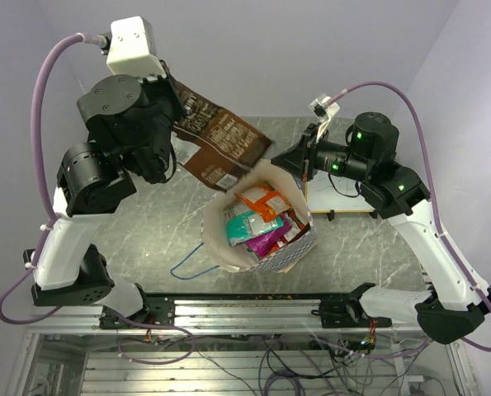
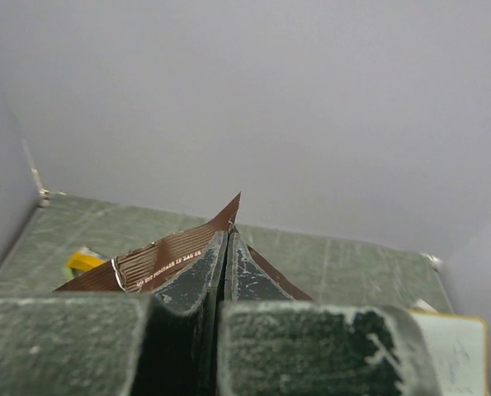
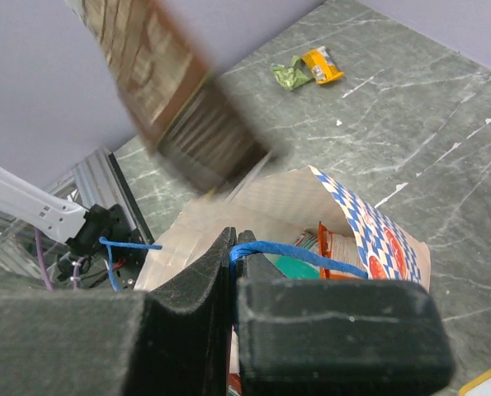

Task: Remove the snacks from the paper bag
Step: Place the snack at the center of the board.

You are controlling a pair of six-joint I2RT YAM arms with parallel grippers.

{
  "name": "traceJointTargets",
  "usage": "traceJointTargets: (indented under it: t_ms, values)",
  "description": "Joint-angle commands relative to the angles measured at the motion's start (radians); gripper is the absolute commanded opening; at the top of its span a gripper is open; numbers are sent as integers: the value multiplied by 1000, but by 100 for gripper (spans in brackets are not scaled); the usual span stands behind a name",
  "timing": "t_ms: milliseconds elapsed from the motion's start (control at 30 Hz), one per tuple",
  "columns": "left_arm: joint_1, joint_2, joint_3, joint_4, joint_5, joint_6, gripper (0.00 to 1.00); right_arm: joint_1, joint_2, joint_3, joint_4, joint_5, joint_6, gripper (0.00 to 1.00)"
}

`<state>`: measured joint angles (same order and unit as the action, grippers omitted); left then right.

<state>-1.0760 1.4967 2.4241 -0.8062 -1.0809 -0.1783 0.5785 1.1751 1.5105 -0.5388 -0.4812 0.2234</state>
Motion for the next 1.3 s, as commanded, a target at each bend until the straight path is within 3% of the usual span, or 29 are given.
traceJointTargets:
  t_ms: [0, 133, 300, 533, 867, 1267]
  values:
    - [9, -6, -27, 312, -191, 314, 7, 7, -24, 10, 37, -2, -11, 0]
    - [79, -3, -60, 339, -181, 369, 7, 7, -19, 15, 34, -5, -15, 0]
    - [329, 10, -45, 63, 56, 90, 7, 7, -13, 19, 28, -8, -23, 0]
    - [559, -67, -323, -1, 337, -146, 7, 7, -5, 25, 11, -15, -35, 0]
    - [849, -157, -773, 11, 682, -310, 7, 7, 7, 26, -1, -32, -60, 0]
    - [1049, -67, -1012, -172, 747, -341, 7, 7, 20, 39, -3, -34, -81, 0]
